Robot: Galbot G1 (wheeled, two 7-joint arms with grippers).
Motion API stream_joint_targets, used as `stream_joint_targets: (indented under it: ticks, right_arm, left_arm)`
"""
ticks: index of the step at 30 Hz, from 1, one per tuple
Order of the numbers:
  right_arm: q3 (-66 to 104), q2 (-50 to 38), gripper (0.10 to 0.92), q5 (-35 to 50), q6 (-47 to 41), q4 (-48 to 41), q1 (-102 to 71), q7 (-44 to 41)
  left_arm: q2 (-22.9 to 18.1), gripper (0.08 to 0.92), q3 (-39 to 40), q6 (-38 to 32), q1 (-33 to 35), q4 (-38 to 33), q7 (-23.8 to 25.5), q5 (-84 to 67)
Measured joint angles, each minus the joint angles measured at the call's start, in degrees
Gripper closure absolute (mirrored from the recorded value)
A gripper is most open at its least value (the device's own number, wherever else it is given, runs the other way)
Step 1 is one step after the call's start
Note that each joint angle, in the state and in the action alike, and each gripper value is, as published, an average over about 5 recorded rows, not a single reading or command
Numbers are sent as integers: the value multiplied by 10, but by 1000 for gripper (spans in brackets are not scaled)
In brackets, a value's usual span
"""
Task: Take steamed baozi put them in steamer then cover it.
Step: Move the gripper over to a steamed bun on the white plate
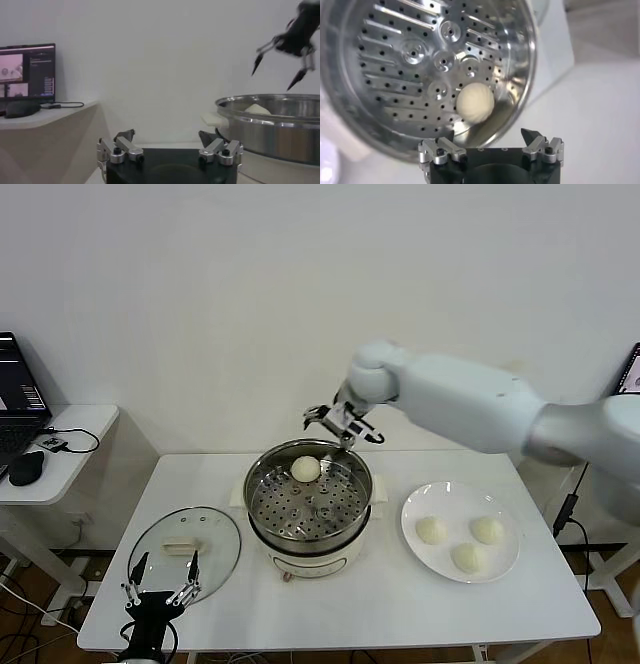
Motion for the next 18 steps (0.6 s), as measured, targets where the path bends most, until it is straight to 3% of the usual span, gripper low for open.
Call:
stream_joint_targets:
  ticks: [10, 18]
  right_arm:
    - [4, -186, 202, 13, -81, 111, -30, -23]
    - [48, -261, 203, -27, -106, 133, -121, -24]
  left_arm:
    - [10, 177, 0, 20, -6, -1, -1, 0]
    - [9, 177, -1, 29, -11, 3, -1, 1]
